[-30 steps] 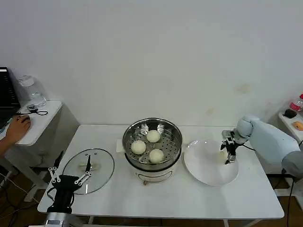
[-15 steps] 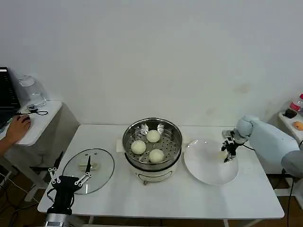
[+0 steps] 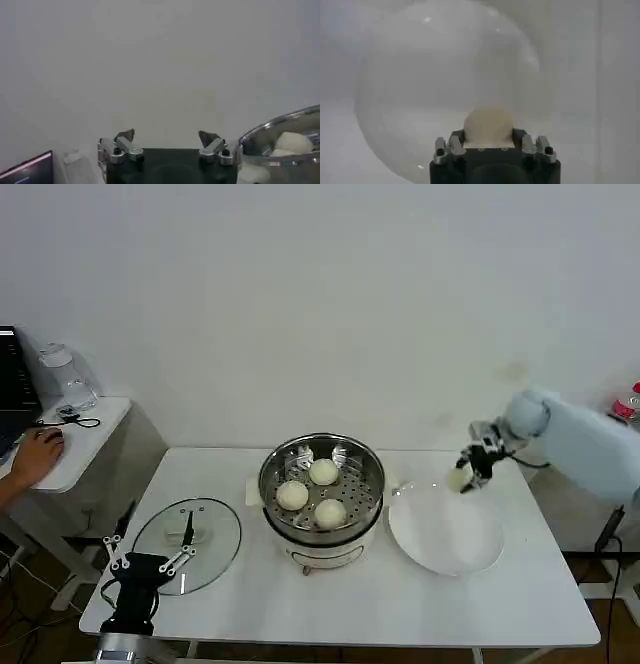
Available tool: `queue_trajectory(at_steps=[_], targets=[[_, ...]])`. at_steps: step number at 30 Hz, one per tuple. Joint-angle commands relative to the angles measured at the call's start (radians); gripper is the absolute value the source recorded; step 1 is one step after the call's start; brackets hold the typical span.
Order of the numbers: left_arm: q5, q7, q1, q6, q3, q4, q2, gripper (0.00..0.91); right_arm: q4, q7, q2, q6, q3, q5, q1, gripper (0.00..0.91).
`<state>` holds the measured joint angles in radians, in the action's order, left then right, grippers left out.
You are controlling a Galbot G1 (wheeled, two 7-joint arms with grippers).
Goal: Take steamed baozi put them in steamer then cover it.
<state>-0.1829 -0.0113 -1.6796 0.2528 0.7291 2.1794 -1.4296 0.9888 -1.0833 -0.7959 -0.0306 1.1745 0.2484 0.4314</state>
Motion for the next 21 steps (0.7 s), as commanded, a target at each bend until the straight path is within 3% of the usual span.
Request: queue_trajectory(at_steps=[1,10,21], targets=[[-0.001,-0.001,0.001,0.002,-0.012,0.003,-0.003,0.907,0.335,0.01,0.06,-0.046,0.196,0.262,0.341,0.645],[-0.001,0.0,-0.007,0.011,-0.023,0.014,-0.002,0.907,0.511,0.064,0.006,-0.174,0.283,0.434,0.384,0.645],[0.01,-0.001,-0.014,0.025,-0.016,0.016,-0.01,0.907,0.422,0.084,-0.163,-0.207,0.362,0.46,0.383,0.645]])
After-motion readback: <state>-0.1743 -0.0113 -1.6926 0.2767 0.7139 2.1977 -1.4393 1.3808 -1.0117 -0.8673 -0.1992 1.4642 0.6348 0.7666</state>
